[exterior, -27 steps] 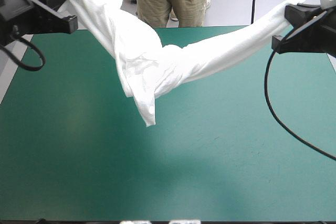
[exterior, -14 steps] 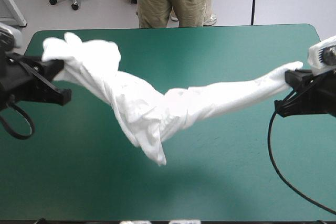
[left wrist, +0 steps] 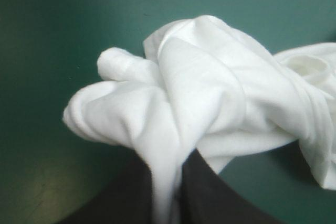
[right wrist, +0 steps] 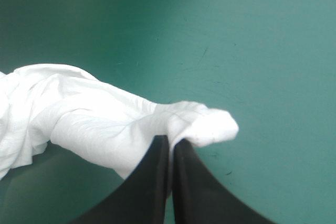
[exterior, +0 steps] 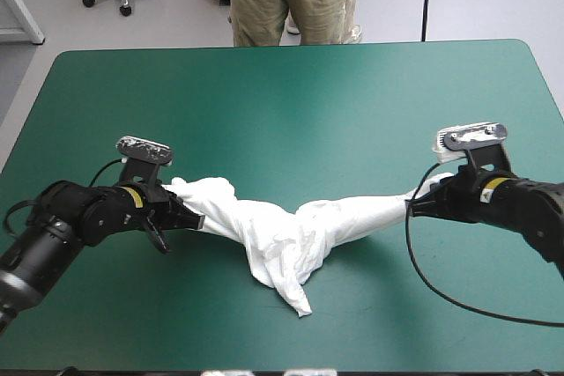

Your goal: Fold the cloth

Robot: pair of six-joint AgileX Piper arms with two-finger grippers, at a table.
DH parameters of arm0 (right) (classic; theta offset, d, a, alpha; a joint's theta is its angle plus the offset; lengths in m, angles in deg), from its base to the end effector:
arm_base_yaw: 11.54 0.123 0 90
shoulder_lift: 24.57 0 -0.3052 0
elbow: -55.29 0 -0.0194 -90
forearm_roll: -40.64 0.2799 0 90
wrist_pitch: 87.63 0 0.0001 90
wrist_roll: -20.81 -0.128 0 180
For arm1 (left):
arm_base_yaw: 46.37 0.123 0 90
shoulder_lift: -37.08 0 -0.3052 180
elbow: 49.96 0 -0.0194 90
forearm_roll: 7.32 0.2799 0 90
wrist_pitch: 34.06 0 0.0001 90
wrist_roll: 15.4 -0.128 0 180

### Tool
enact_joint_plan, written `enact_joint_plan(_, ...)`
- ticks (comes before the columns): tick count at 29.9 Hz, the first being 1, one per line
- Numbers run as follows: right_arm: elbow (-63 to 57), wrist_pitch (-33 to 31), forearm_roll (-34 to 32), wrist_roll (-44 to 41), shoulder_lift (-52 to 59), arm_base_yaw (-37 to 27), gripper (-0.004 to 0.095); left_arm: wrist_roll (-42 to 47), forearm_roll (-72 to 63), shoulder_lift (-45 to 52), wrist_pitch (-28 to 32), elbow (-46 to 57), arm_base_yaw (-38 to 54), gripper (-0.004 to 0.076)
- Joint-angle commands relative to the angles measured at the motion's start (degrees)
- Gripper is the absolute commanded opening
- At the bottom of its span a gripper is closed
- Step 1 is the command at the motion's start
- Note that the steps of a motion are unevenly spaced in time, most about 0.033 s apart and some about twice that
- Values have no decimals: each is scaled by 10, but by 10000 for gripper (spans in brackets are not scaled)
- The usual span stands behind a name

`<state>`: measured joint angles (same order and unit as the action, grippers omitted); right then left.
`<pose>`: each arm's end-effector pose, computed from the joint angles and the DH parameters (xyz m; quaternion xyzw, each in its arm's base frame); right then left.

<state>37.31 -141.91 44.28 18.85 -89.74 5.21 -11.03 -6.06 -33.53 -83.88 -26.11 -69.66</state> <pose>0.2221 0.0737 0.3585 -0.1120 0.9246 0.0893 0.3530 0.2340 -0.0984 0.3045 0.1605 0.9381 -0.0634 0.3002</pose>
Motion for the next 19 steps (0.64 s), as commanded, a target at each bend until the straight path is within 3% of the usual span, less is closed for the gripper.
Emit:
enact_joint_plan(1, -13, 89, -3, -11, -43, -1, -17, 20, 9, -36, 96, 3, -1, -9)
enact_joint_plan(6, -13, 142, -7, -11, -147, -1, -17, 19, 15, -110, 162, 3, 0, -9)
enact_joint_plan(11, -11, 145, -7, -11, -232, -1, -6, 19, 15, -164, 172, 3, 0, -9)
enact_joint_plan(14, -11, 123, -7, -11, -264, -1, 110, 19, 22, -177, 172, 3, 0, 8)
enact_joint_plan(16, -11, 118, -7, -11, -272, -1, 250, 19, 30, -178, 174, 3, 0, 88)
enact_joint_plan(19, -6, 117, -7, -11, -272, -1, 447, 14, 35, -178, 173, 2, 0, 309)
